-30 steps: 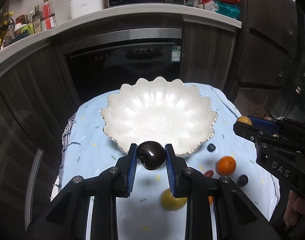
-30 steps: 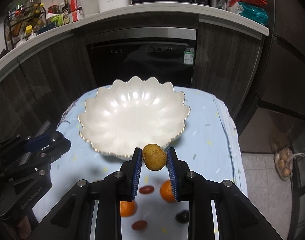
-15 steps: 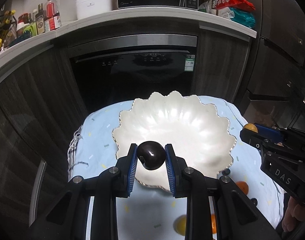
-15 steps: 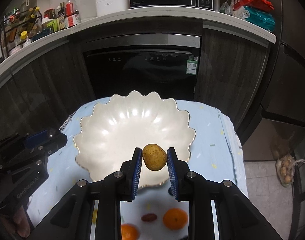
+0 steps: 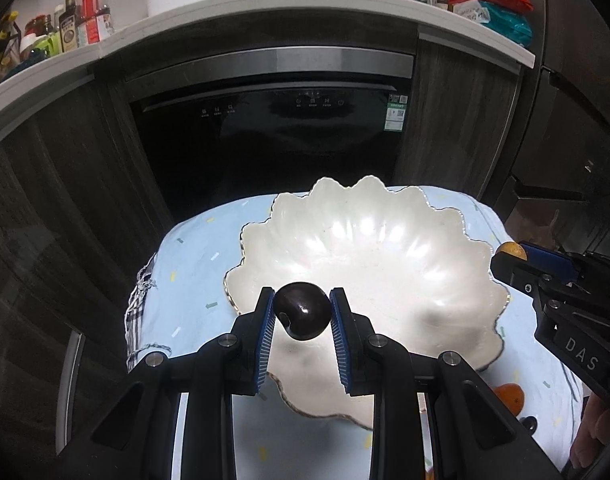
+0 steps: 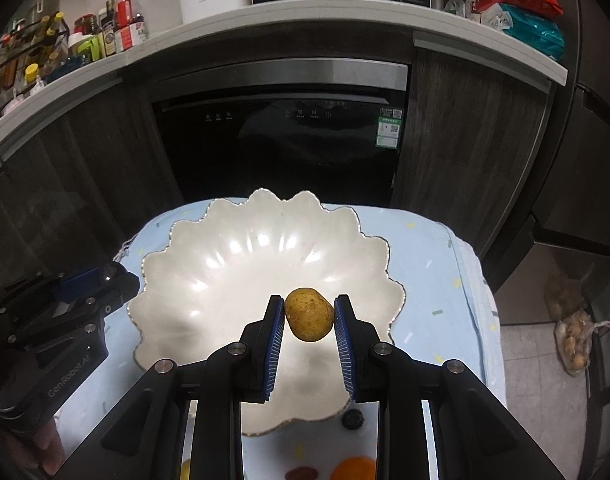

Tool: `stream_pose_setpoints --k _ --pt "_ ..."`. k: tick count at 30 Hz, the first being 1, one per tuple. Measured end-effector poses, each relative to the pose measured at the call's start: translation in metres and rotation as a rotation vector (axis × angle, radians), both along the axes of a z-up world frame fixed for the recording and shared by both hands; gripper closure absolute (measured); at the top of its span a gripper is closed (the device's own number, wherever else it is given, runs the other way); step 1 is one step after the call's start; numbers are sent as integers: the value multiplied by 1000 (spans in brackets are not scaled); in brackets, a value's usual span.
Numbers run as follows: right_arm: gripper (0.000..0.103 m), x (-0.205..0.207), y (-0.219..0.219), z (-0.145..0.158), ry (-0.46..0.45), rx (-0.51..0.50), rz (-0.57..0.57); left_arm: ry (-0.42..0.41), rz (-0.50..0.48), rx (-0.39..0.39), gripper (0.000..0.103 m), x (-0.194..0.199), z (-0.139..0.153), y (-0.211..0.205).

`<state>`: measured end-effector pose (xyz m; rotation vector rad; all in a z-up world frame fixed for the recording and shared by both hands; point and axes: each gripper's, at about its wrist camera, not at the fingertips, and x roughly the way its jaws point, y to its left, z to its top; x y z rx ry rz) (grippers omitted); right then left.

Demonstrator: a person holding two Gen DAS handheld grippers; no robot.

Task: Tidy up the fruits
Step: 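Carry both fruits over the white bowl and open both tools to drop them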

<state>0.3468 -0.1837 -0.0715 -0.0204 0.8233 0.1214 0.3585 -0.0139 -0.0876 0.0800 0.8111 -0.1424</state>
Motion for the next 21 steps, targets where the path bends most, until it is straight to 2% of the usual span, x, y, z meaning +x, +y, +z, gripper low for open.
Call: stream_pose_setpoints --k 17,19,21 --pt "76 35 10 -48 136 -25 27 103 23 -7 74 25 -39 4" --pt "76 35 12 -50 147 -28 31 106 22 -5 66 24 -39 5" --pt "76 34 13 -51 151 -28 30 97 27 -4 50 23 -38 7"
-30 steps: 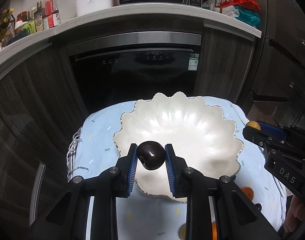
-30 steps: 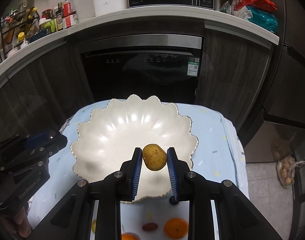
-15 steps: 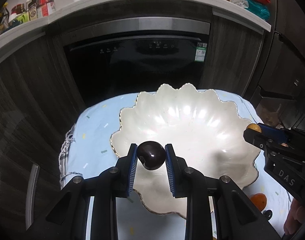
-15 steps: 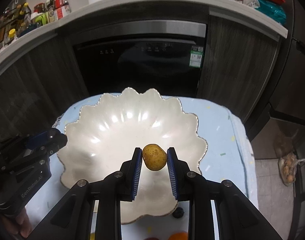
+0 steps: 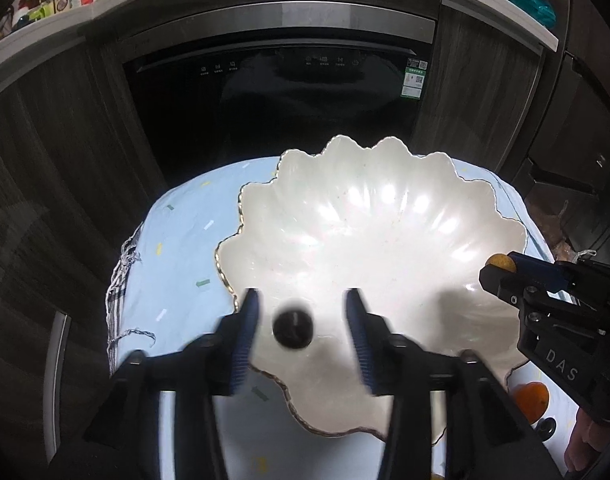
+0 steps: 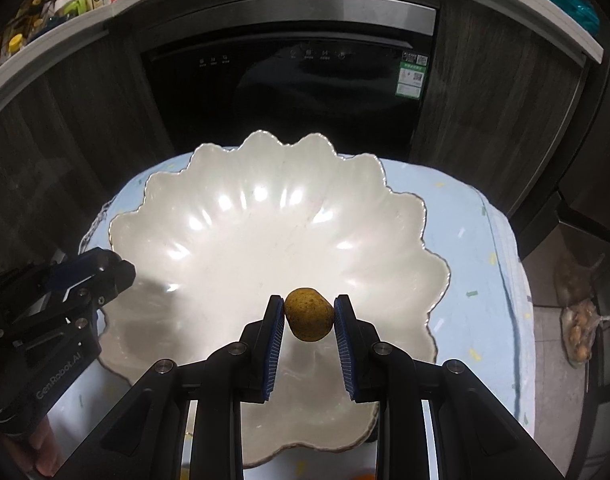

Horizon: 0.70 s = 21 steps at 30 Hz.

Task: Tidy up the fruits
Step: 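Carry both fruits over the white bowl and open both tools to drop them, then withdraw both tools from the bowl toward the remaining fruits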

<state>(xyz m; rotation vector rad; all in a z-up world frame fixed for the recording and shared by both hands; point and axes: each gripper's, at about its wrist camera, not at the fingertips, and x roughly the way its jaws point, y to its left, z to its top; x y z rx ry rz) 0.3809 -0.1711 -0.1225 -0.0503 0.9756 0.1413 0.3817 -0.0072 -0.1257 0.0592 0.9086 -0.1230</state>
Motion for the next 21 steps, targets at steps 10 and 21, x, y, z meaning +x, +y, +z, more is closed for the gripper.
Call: stream_pose_setpoints --k 10,21 --pt "31 -2 -6 14 -40 -39 -76 -33 34 8 26 -6 14 8" --pt "26 -21 -19 40 -86 -34 -111 -120 28 24 11 -29 50 0"
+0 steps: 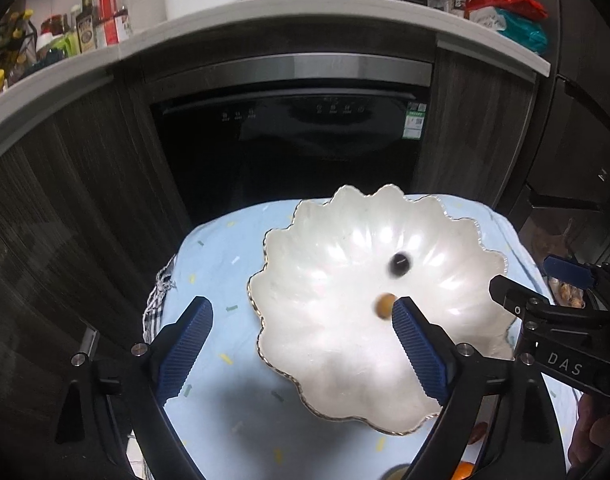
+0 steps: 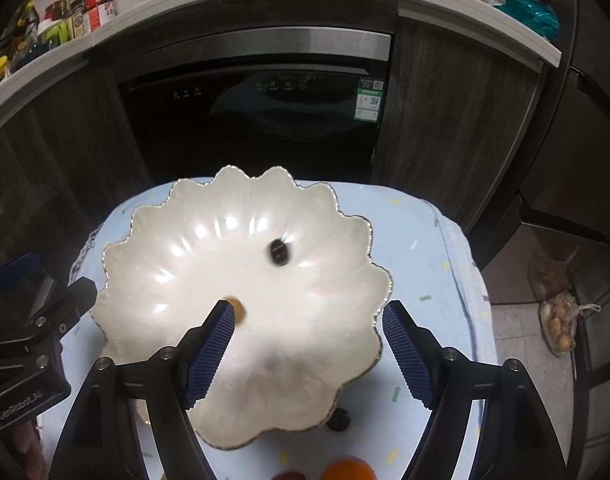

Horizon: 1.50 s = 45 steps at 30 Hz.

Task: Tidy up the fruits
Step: 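Withdraw both tools from the bowl toward the remaining fruits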

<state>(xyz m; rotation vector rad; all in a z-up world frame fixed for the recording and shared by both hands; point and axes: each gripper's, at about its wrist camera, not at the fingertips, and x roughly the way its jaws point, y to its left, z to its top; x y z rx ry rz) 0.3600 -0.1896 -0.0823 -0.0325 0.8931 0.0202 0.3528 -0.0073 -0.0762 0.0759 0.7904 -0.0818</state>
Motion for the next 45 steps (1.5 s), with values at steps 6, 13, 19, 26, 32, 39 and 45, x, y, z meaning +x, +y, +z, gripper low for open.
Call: stream_pose_setpoints --k 6,13,19,26,32,39,45 --pt "26 -14 -8 15 -31 3 -18 -31 -14 2 11 -14 16 -6" --pt "26 -33 -17 29 -71 -2 -35 -59 -29 18 11 -33 28 -13" --pt "26 -50 -22 34 -83 -1 -42 -62 -41 15 11 -49 32 -17" --pt "26 -72 -29 39 -94 12 -50 -72 -57 17 11 -70 36 -24" --pt "26 -90 -35 41 -104 10 -54 -76 -74 15 11 -85 39 -30" --pt "26 -103 -43 40 -101 19 -66 -73 -89 11 11 -97 37 -37" --pt "26 -116 -47 39 -100 1 -73 -71 -109 20 11 -108 32 -44"
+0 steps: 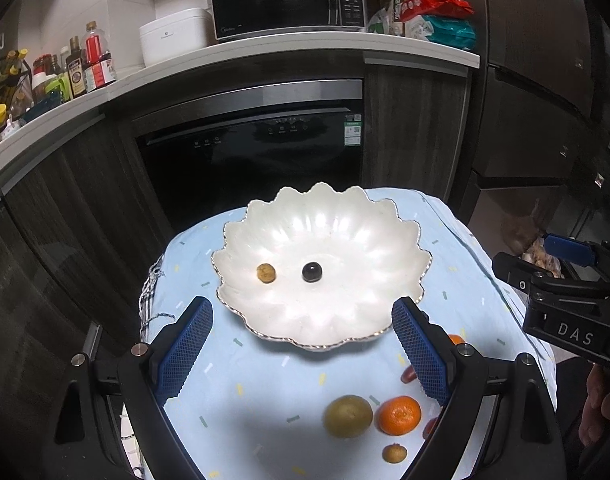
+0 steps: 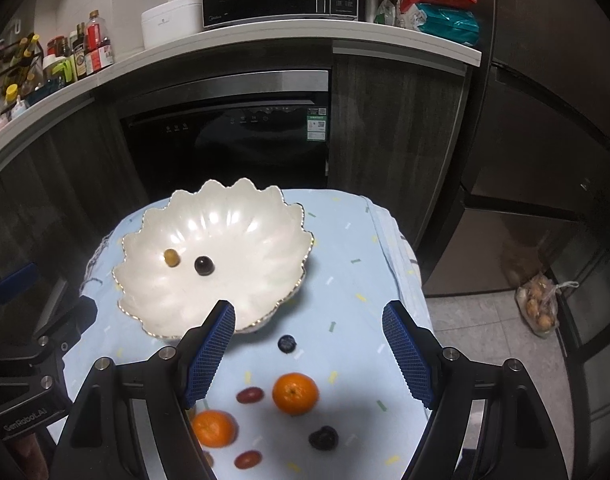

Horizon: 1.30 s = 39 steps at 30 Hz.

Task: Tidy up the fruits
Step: 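Withdraw both tools from the bowl toward the remaining fruits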

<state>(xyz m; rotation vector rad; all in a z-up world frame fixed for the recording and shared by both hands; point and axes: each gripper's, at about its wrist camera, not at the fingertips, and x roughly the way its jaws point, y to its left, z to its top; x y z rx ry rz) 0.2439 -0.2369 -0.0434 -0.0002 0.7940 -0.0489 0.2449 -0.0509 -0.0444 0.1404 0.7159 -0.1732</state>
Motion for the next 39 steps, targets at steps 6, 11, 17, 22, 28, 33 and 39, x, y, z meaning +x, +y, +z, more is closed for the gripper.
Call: stream_pose_setpoints --k 6,11,17,22,28,33,39 --pt "26 -10 -4 -7 15 -2 -7 14 -15 4 11 -8 -8 -4" --pt "26 -20 -5 -14 23 -11 -10 22 -22 9 11 -14 -15 -7" --pt "26 -28 -8 -26 39 -14 -18 27 -37 17 11 -23 -26 -9" --pt "26 -36 -9 -38 60 -23 -25 53 -49 28 11 -28 -42 -10" --pt "26 -42 -10 -54 91 -23 -29 73 -52 33 11 -31 -57 -9" --pt "26 -45 -11 -65 109 -26 -34 89 -57 38 12 -32 -67 -10" --pt "26 -46 -12 -77 128 -23 -45 108 -63 44 12 -32 -78 -12"
